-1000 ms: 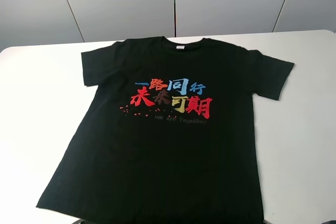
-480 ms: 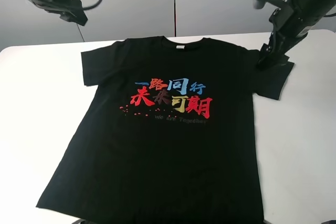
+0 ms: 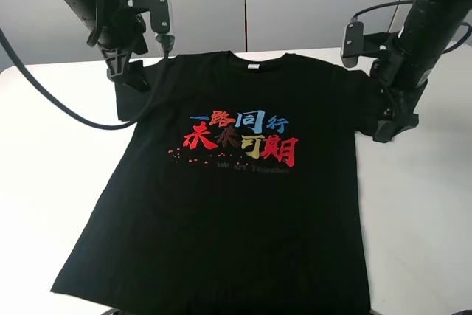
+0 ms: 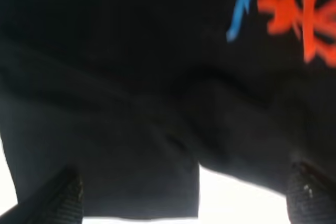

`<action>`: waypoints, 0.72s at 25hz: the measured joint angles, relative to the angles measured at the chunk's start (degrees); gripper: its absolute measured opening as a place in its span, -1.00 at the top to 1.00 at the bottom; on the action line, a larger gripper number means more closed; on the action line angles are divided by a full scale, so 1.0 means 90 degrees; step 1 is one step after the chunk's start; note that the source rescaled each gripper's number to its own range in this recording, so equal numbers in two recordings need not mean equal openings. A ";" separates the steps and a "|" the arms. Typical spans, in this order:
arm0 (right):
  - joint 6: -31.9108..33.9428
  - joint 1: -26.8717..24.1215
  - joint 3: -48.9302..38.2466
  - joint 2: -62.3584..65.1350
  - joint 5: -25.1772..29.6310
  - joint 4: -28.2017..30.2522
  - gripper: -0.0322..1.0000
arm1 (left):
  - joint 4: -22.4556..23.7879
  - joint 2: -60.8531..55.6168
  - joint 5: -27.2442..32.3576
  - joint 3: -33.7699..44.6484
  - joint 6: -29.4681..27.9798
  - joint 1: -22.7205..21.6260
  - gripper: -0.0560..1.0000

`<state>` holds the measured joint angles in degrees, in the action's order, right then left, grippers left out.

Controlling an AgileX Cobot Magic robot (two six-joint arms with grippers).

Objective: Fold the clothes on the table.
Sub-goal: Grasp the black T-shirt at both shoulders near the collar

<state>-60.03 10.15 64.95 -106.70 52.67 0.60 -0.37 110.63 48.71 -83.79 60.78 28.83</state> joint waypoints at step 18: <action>0.0323 0.1120 -0.0007 -0.0793 -0.0514 0.0030 -1.00 | 0.0481 0.0555 -0.0601 0.1234 0.0905 0.0013 -1.00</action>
<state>-57.13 20.24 64.89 -113.84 48.04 0.88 3.96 115.62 43.29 -72.69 68.92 28.94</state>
